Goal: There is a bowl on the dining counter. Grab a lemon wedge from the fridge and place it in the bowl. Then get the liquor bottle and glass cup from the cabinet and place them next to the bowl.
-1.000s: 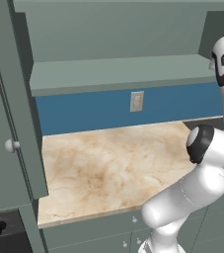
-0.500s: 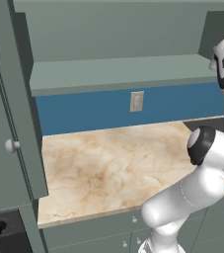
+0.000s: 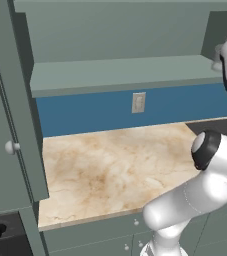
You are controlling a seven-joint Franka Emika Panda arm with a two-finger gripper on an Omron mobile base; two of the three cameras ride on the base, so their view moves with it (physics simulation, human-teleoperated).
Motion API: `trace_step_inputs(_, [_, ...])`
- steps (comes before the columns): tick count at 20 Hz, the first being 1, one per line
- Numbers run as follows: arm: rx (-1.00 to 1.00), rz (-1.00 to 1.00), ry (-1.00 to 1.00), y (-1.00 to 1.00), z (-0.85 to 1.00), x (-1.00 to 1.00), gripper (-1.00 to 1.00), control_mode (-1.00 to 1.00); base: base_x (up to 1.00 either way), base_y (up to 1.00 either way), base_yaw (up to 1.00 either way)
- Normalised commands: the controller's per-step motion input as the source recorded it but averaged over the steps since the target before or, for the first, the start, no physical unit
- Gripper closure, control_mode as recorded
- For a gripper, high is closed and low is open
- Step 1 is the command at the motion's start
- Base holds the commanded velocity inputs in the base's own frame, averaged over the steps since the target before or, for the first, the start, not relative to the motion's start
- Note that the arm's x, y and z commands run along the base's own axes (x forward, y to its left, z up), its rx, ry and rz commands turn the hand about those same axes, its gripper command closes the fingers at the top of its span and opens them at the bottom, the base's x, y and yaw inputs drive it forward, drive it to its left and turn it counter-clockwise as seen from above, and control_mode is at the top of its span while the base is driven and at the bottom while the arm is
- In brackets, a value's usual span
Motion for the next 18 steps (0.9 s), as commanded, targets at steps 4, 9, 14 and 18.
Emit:
trace_step_inputs(4, [-0.03,0.04,0.0,0.17,-0.09,0.0,1.0,-1.0,0.0,0.0,0.0])
trace_step_inputs(9, [-0.01,0.02,0.0,0.11,-0.03,-0.02,1.0,-1.0,0.0,0.0,0.0])
trace_step_inputs(14, [0.0,0.0,-0.05,0.0,0.0,-0.26,1.0,-1.0,0.0,0.0,0.0])
trace_step_inputs(18, [0.0,0.0,-0.07,0.0,-0.02,-0.64,1.0,-1.0,0.0,0.0,0.0])
